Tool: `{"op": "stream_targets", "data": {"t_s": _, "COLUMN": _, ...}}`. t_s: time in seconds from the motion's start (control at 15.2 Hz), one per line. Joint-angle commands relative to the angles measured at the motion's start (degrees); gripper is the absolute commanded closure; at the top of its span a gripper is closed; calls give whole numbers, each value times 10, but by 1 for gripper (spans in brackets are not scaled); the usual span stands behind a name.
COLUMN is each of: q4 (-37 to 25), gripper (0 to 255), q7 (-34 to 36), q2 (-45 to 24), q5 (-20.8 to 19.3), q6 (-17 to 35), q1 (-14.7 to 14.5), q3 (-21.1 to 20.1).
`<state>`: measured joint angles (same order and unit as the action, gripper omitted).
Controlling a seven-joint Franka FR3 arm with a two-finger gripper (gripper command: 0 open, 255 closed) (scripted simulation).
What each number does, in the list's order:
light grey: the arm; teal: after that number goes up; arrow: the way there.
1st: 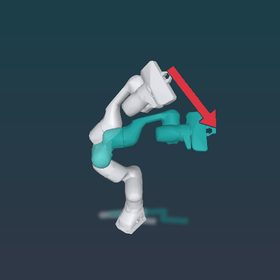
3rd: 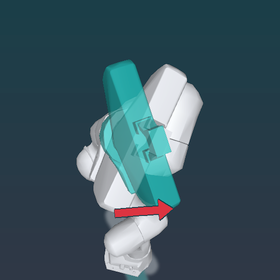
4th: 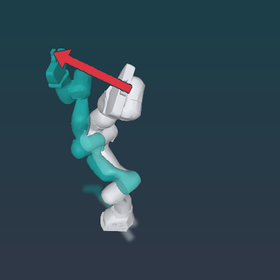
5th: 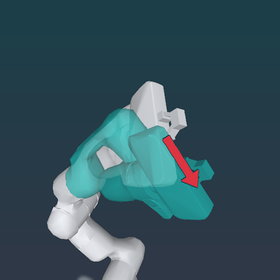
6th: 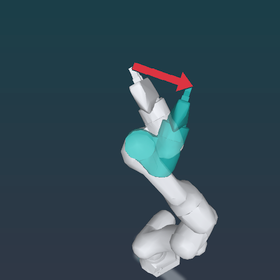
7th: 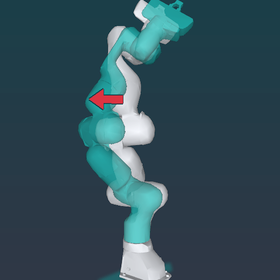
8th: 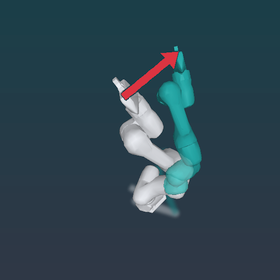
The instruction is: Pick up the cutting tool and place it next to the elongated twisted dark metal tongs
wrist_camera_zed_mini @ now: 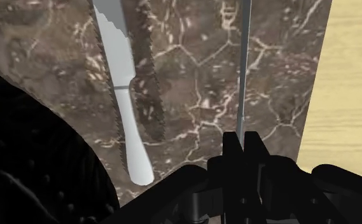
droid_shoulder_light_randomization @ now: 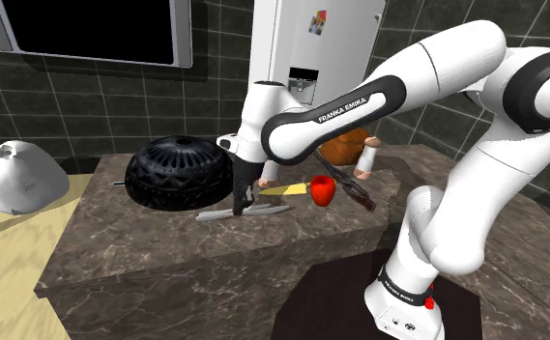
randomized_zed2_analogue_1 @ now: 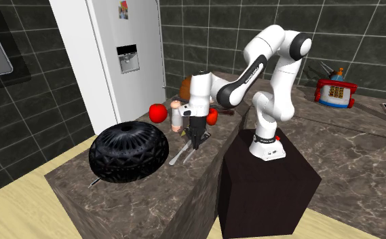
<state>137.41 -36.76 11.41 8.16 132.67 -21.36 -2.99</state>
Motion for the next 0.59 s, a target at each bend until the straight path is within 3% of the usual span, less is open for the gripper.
{"op": "stream_targets", "data": {"t_s": 0.0, "q4": -9, "gripper": 255, "q7": 2, "q2": 9, "q5": -2, "q6": -18, "q1": 1, "q3": 0}}
{"op": "stream_targets", "data": {"t_s": 0.53, "q4": -48, "gripper": 255, "q7": 9, "q2": 34, "q5": -7, "q6": -82, "q1": 2, "q3": 1}}
